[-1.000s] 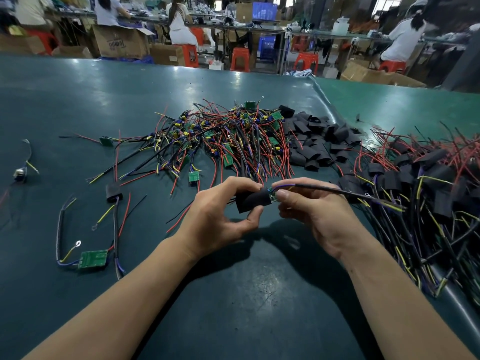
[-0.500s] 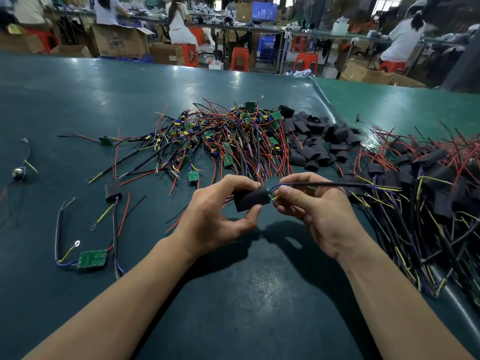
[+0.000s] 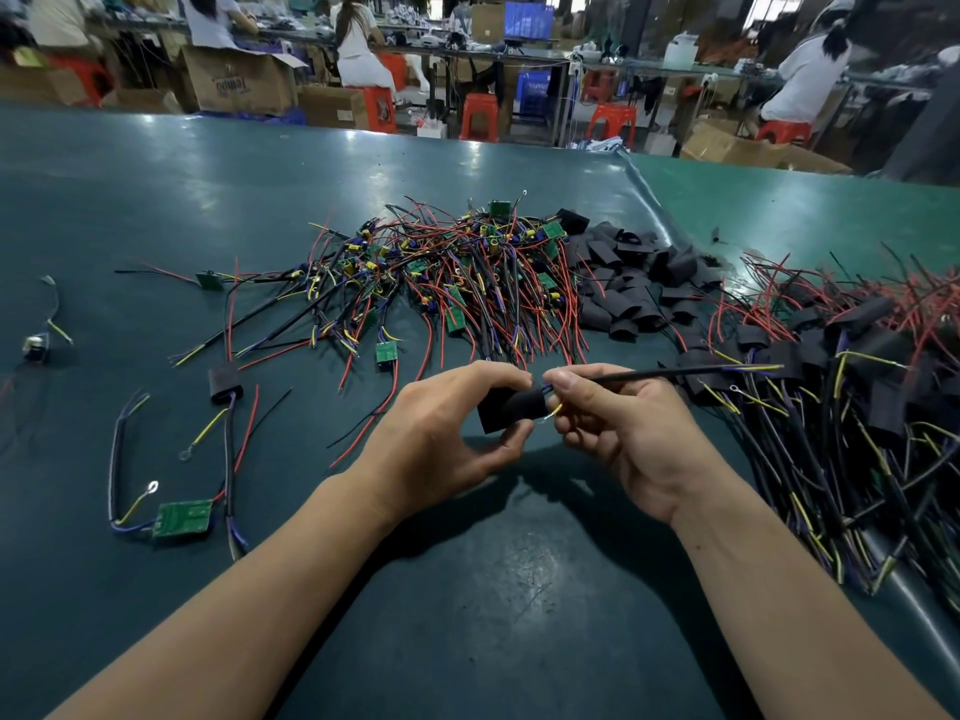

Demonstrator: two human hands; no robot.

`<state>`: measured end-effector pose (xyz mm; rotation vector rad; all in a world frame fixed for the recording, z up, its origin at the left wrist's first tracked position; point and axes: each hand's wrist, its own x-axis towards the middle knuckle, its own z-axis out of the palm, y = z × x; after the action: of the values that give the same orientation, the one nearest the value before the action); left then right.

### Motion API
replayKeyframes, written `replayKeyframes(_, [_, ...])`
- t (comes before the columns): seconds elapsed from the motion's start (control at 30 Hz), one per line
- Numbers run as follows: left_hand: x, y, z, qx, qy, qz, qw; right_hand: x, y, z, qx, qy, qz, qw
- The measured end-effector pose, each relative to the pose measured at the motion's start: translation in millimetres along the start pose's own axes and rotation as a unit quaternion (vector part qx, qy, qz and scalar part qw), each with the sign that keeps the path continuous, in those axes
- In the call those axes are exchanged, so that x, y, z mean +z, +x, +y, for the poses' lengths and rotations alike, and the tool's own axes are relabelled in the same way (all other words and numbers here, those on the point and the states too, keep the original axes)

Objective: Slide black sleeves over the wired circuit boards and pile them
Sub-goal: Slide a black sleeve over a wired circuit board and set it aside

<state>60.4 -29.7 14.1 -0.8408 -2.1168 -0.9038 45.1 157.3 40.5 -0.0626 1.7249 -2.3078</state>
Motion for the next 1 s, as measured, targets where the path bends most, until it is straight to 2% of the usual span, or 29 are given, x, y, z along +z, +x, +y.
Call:
replayKeyframes(0.13, [0,0,-1,-0.003,0.002,0.007,1.0,0,3,2,0.005,-0.01,0.001,1.0])
replayKeyframes(0.27, [1,0,0,0.007,-0.019,0.011,1.0,0,0,4,0.022,-0.121,-0.065,0.99])
replayKeyframes(0.33, [3,1,0,0.023,-0.014,0.01,1.0,2,-3,6,0.019,-0.135,-0.071,0.988])
replayKeyframes(0.43, [1,4,-4,0.057,0.05,0.052,0.996,3,0,2,-0.055,-0.096,0.023,0.994])
replayKeyframes(0.53, [-1,3,-8,0.033,0.083,0.109,0.99,-10,8,-9,-0.162,0.006,0.211,0.964])
replayKeyframes(0.63, [-1,0,-14,-0.026,0.146,0.115,0.982,-39,10,-24,-0.229,0.187,0.36,0.885])
replayKeyframes(0.67, [-2,0,-17,-0.057,0.183,0.105,0.976,-47,10,-27,-0.228,0.231,0.384,0.864])
replayKeyframes(0.73, [-6,0,-24,-0.132,0.256,0.079,0.954,-59,9,-29,-0.2,0.281,0.4,0.849])
replayKeyframes(0.83, [-16,-3,-38,-0.253,0.316,0.057,0.913,-67,10,-28,-0.161,0.281,0.391,0.862])
replayKeyframes(1.0, [-26,-11,-52,-0.398,0.357,-0.013,0.845,-51,10,-22,-0.063,0.181,0.323,0.927])
